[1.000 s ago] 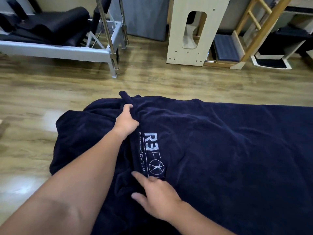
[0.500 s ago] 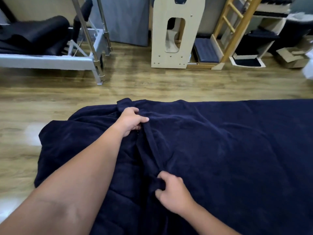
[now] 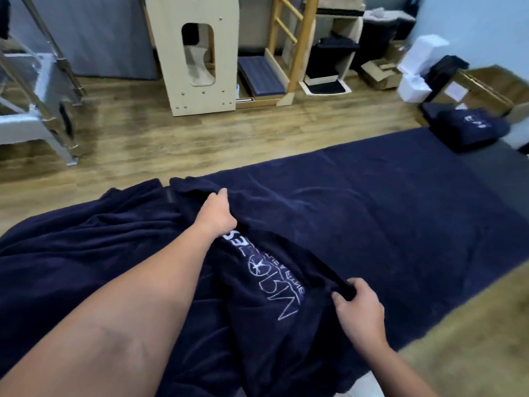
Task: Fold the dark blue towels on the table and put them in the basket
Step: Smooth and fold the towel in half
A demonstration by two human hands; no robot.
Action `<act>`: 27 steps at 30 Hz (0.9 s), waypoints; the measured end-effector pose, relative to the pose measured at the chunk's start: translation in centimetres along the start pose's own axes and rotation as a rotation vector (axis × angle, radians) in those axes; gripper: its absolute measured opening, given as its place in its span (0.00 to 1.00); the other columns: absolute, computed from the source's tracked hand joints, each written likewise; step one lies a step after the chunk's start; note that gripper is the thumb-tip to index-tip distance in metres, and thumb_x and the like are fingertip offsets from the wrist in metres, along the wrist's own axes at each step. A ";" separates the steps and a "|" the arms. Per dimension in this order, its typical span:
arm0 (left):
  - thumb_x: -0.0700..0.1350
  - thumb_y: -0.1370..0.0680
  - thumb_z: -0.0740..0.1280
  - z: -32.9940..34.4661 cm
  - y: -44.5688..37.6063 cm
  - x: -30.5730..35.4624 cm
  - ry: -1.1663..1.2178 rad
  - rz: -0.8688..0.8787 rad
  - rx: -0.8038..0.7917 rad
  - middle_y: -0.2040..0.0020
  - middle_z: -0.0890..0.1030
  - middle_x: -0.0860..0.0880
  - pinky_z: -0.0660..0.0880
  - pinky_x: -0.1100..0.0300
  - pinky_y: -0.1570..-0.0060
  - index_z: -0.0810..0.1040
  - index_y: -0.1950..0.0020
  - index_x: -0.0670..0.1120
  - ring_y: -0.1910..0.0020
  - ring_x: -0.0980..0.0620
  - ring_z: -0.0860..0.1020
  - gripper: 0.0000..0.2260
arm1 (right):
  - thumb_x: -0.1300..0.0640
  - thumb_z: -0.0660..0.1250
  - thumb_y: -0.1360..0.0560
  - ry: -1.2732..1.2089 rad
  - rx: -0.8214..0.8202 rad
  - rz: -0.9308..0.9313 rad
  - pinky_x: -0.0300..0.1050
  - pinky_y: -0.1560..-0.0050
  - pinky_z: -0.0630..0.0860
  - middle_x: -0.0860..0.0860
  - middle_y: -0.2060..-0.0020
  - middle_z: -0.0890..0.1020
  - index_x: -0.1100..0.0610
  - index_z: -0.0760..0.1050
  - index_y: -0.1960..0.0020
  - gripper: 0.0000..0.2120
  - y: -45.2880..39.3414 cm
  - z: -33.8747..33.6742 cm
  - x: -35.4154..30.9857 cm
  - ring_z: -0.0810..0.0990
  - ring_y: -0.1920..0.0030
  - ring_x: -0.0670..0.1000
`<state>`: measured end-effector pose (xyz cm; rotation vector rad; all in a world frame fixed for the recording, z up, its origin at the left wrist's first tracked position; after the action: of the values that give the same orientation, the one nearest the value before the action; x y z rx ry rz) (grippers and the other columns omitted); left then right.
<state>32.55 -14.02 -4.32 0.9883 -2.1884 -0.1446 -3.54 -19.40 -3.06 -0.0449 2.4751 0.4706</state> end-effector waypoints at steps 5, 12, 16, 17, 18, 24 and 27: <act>0.33 0.27 0.67 1.3 -1.0 2.6 0.046 -0.042 0.126 0.24 0.57 0.42 0.75 0.50 0.48 0.49 0.18 0.45 0.35 0.38 0.72 0.42 | 0.49 0.68 0.25 0.284 -0.037 0.043 0.47 0.58 0.73 0.45 0.59 0.80 0.46 0.70 0.50 0.08 -0.3 -1.6 4.5 0.79 0.55 0.54; 0.43 0.27 0.78 2.3 -2.7 10.4 0.281 0.017 0.193 0.28 0.65 0.39 0.67 0.55 0.39 0.58 0.24 0.41 0.30 0.40 0.68 0.40 | 0.54 0.72 0.25 0.209 0.009 0.061 0.48 0.57 0.75 0.43 0.66 0.80 0.49 0.74 0.61 0.09 -2.5 -5.8 8.8 0.79 0.59 0.52; 0.36 0.26 0.75 5.0 -3.9 15.0 0.355 0.048 0.088 0.23 0.58 0.44 0.67 0.59 0.44 0.47 0.18 0.45 0.30 0.45 0.68 0.47 | 0.50 0.71 0.25 0.236 0.052 0.044 0.51 0.56 0.78 0.42 0.65 0.80 0.45 0.73 0.61 0.09 -4.5 -8.3 11.1 0.79 0.60 0.49; 0.35 0.27 0.75 5.7 -4.2 16.0 0.392 0.044 0.083 0.24 0.60 0.44 0.67 0.59 0.44 0.48 0.19 0.44 0.33 0.47 0.68 0.46 | 0.50 0.70 0.25 0.253 0.065 0.040 0.51 0.57 0.78 0.41 0.65 0.80 0.45 0.73 0.61 0.08 -5.3 -9.1 11.7 0.78 0.59 0.49; 0.34 0.28 0.75 6.5 -4.5 17.1 0.428 0.030 0.084 0.26 0.62 0.45 0.68 0.59 0.43 0.51 0.20 0.44 0.35 0.49 0.68 0.44 | 0.50 0.68 0.24 0.266 0.073 0.040 0.51 0.57 0.79 0.41 0.65 0.80 0.45 0.73 0.60 0.07 -6.0 -10.0 12.3 0.78 0.59 0.49; 0.36 0.27 0.76 9.9 -6.0 24.2 0.506 -0.002 0.109 0.17 0.46 0.45 0.60 0.62 0.33 0.40 0.17 0.47 0.20 0.46 0.55 0.53 | 0.50 0.65 0.22 0.263 0.103 0.035 0.48 0.63 0.72 0.41 0.65 0.78 0.45 0.74 0.58 0.06 -11.7 -16.2 14.8 0.74 0.62 0.50; 0.36 0.27 0.77 11.3 -6.9 28.7 0.533 0.007 0.128 0.17 0.42 0.46 0.58 0.60 0.31 0.38 0.18 0.48 0.19 0.48 0.51 0.54 | 0.47 0.65 0.22 0.283 0.125 -0.003 0.48 0.60 0.75 0.42 0.64 0.79 0.46 0.75 0.56 0.06 -14.9 -19.4 16.6 0.73 0.61 0.51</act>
<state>16.52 -40.73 1.18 0.9566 -1.7249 0.2411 -25.89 -38.68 -2.90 -0.0679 2.7770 0.3251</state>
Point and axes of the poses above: each hand's wrist, its own y-axis away from the middle knuckle, its own z-axis out of the palm, x = y × z, the point moved 5 cm from there along -y, towards the middle knuckle
